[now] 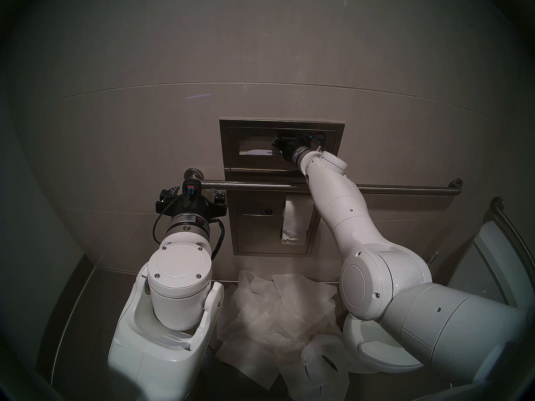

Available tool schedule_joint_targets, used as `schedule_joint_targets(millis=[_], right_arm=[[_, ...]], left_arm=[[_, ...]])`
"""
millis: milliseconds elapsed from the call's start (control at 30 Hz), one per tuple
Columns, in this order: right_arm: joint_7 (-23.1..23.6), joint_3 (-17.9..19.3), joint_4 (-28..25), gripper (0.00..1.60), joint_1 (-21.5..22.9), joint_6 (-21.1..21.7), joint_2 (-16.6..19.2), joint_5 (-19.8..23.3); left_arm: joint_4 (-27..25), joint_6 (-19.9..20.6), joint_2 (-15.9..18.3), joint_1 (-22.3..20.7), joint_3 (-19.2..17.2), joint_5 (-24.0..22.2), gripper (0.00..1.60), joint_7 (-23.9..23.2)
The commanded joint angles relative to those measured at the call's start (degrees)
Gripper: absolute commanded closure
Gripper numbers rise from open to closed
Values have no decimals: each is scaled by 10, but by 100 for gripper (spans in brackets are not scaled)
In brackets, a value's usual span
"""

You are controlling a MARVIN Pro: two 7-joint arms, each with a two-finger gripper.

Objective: Take out a toilet seat cover

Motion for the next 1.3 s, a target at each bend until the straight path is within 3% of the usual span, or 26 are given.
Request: schedule_joint_targets(millis=[0,367,567,900,1267], right_arm=[[10,17,1,160,62,-15,4,18],[19,39,59,160,96,-29,-1,41],[48,43,95,160,99,-57,-15,52],[130,49,109,160,46,-94,-51,78],[158,45,67,160,-9,-97,-64,86]], left_arm=[[-17,-5,-1,-12,0,1,0,0],[-20,-6,0,-13,1,0,0,1],[-24,-6,1,-14,1,-1,0,1],[-28,-5,5,-14,0,-4,0,-1],[-31,-4,7,-13,-1,-6,0,-5]])
